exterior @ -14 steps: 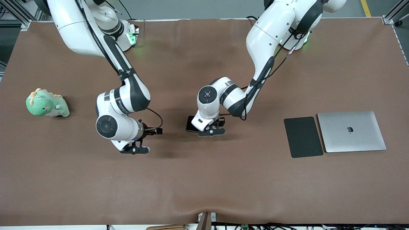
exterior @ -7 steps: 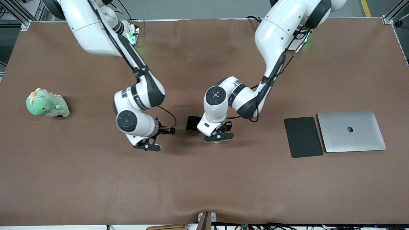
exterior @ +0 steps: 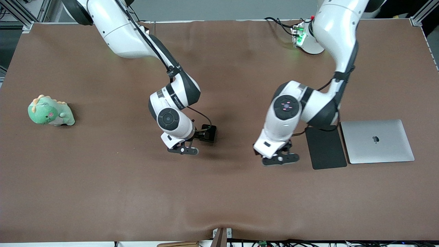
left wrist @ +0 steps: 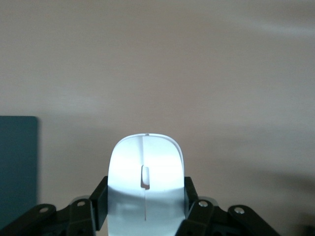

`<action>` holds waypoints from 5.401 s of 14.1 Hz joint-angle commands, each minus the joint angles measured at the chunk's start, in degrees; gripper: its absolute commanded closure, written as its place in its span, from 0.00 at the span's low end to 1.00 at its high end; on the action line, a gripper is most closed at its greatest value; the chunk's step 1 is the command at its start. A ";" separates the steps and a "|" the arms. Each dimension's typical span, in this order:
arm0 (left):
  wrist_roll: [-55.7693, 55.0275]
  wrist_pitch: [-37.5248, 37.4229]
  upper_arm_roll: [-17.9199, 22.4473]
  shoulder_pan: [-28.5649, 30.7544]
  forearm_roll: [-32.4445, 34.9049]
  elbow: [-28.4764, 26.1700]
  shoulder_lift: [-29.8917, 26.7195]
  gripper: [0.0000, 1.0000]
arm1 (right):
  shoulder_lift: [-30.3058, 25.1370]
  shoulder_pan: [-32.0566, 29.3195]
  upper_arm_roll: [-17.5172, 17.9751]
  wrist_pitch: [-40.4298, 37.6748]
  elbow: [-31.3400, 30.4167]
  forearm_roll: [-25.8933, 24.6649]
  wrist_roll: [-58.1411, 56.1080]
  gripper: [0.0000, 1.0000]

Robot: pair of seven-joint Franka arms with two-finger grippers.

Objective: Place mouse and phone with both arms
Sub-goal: 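Carry the mouse onto the mouse pad while the right gripper grasps the phone, then release the mouse with the left gripper while the right gripper carries the phone, then lower the black phone beside the green plush toy and open the right gripper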

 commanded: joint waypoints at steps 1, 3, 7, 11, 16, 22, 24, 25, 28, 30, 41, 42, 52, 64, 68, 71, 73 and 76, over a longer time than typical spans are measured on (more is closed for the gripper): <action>4.98 0.47 -0.77 3.80 0.53 -8.94 -6.08 0.52 | 4.89 3.11 -0.60 -0.70 6.94 -2.53 5.25 0.00; 7.01 0.47 -0.77 6.96 0.53 -11.67 -7.84 0.51 | 6.57 3.03 -0.60 -0.61 8.36 -3.94 5.97 0.00; 9.83 1.17 -0.77 12.50 0.61 -15.80 -8.55 0.51 | 8.24 4.69 -0.69 -0.61 9.51 -7.97 9.04 0.00; 12.90 4.16 -0.77 17.51 0.61 -19.41 -8.38 0.51 | 9.12 4.69 -0.77 0.97 9.59 -8.07 9.13 0.00; 20.63 13.20 -0.77 23.06 0.61 -25.65 -7.50 0.51 | 10.27 5.13 -0.69 2.29 9.59 -8.16 11.50 0.00; 24.42 18.05 -0.94 25.35 0.61 -27.24 -4.17 0.49 | 10.27 5.22 -0.69 2.91 9.15 -8.16 11.68 0.76; 24.42 19.45 -1.03 25.35 0.61 -27.06 -2.94 0.49 | 9.83 5.05 -0.69 2.82 9.07 -8.07 11.68 0.90; 24.42 20.24 -1.03 25.35 0.61 -26.98 -2.41 0.49 | 9.31 4.44 -0.69 2.38 9.07 -7.90 11.51 0.91; 24.51 22.00 -1.03 25.35 0.61 -26.80 -1.09 0.47 | 6.77 2.42 -0.69 -0.07 7.14 -7.81 10.98 0.92; 24.51 22.01 -1.03 25.35 0.53 -26.71 -1.00 0.40 | 4.22 1.10 -0.69 -3.31 6.78 -7.81 11.06 1.00; 24.25 18.68 -2.52 24.82 0.61 -25.57 -9.06 0.00 | -17.14 -15.06 -0.60 -17.13 -5.85 -7.37 -8.68 1.00; 24.25 17.71 -2.61 24.99 0.61 -25.22 -11.00 0.00 | -18.72 -17.34 -0.69 -17.13 -7.96 -7.37 -13.06 1.00; 24.60 -17.52 -3.40 25.00 -0.52 -11.25 -25.24 0.00 | -22.25 -36.16 -0.77 -8.20 -23.87 -9.13 -36.47 1.00; 24.60 -33.27 -3.58 24.91 -7.72 -10.89 -39.22 0.00 | -14.35 -46.63 -0.77 2.55 -27.15 -12.03 -47.28 1.00; 24.69 -34.50 -3.58 24.82 -8.44 -10.98 -40.72 0.00 | -11.62 -48.66 -0.77 5.10 -27.14 -12.03 -48.79 1.00; 24.69 -34.51 -3.58 24.73 -8.44 -9.41 -40.20 0.00 | -10.74 -48.66 -0.77 5.10 -27.15 -12.12 -49.31 0.29; 24.60 -34.51 -3.67 24.47 -8.79 -7.65 -39.49 0.00 | -10.83 -48.57 -0.77 4.93 -27.14 -12.12 -50.81 0.00; 24.51 -34.51 -3.84 23.95 -9.41 -4.93 -37.48 0.00 | -11.70 -47.96 -0.77 3.18 -24.52 -12.12 -50.81 0.00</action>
